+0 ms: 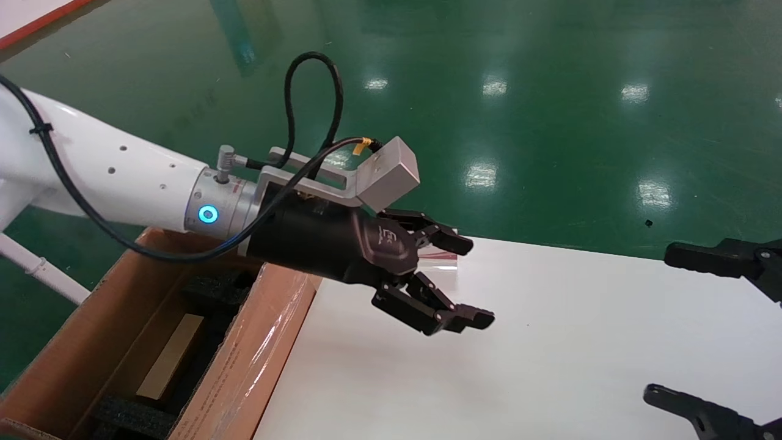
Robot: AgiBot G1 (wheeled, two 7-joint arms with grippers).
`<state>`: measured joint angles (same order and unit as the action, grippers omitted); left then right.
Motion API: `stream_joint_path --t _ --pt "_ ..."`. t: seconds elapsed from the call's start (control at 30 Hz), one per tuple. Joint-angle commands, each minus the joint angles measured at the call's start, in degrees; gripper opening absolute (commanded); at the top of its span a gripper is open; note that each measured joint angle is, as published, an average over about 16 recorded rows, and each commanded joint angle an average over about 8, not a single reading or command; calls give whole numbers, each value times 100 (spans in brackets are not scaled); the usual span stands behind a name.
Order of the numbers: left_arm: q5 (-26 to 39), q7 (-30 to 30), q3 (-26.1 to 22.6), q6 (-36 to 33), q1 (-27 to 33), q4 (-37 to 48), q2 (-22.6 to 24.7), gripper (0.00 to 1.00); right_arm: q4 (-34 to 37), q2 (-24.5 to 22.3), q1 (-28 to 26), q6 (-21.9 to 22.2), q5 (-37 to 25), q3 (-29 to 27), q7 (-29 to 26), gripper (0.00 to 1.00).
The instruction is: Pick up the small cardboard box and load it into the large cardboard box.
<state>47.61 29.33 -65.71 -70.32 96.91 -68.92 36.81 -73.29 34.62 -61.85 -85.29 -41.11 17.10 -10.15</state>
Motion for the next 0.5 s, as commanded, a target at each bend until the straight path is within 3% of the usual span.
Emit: stream_joint_path --t 0.03,0.5 --pt "-48 -157 419 -130 -298 -39 -15 100 -1 1 1 -1 -2 -4 -2 100" --pt "-394 -1273 3405 -1054 -2422 -320 -123 100 -8 12 8 -12 -22 -31 -18 100"
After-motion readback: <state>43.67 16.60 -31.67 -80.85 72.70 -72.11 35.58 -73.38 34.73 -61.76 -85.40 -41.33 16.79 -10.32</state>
